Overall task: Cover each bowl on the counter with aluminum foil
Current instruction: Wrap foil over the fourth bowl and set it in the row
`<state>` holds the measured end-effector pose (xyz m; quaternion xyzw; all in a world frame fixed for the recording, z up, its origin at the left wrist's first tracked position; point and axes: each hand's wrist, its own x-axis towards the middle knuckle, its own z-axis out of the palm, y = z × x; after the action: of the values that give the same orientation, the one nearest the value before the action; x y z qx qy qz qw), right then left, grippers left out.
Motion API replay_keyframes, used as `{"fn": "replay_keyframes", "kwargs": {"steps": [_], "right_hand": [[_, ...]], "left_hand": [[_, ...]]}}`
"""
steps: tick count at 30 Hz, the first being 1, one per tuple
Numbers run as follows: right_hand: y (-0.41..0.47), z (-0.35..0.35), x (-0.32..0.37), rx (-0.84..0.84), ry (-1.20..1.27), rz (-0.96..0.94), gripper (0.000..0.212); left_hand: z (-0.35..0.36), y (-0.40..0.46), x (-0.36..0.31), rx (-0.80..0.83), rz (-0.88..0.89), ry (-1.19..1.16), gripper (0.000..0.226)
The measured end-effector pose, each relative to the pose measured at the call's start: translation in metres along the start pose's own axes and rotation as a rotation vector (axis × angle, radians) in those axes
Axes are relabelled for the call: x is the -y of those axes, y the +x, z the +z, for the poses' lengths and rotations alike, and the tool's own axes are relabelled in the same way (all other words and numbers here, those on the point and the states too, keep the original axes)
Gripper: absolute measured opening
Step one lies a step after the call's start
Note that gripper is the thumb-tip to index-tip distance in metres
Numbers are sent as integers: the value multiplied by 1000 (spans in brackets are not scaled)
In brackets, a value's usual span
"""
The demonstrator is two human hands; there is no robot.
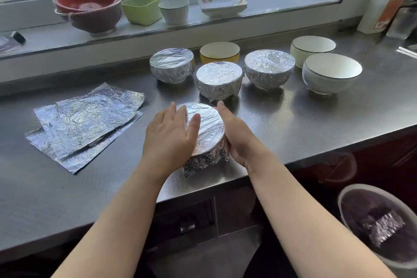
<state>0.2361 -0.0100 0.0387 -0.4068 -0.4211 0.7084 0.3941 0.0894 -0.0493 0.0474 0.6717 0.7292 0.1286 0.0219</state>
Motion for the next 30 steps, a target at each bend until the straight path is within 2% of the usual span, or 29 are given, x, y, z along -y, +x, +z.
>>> {"fn": "replay_keyframes", "kwargs": {"steps": [5, 11, 13, 16, 18, 20, 23, 27, 30], "right_hand": [[6, 0, 10, 91, -30, 46, 62], [9, -2, 12, 135, -67, 71, 69], [9, -5, 14, 86, -65, 48, 70], [4, -10, 17, -83, -111, -114, 65], [-4, -12, 18, -205, -125, -225, 53], [-16, -9, 16, -280, -103, -312, 48], [-40, 5, 9, -269, -135, -367, 49], [-53, 22, -1, -214, -266, -356, 49], [-51, 29, -2, -202, -265, -315, 50]], "left_hand": [[-11, -6, -3, 98, -94, -80, 98], [-24, -19, 0, 40, -129, -104, 84], [-22, -22, 4, 23, -117, -105, 84], [-13, -23, 12, -71, -78, -112, 83], [-10, -21, 17, -161, 6, -94, 78], [-11, -16, 19, -181, 112, -66, 77], [-13, -7, 20, -129, 215, -33, 80], [-8, 3, 25, -3, 215, -35, 91], [-4, 3, 26, 12, 211, -68, 93]]}}
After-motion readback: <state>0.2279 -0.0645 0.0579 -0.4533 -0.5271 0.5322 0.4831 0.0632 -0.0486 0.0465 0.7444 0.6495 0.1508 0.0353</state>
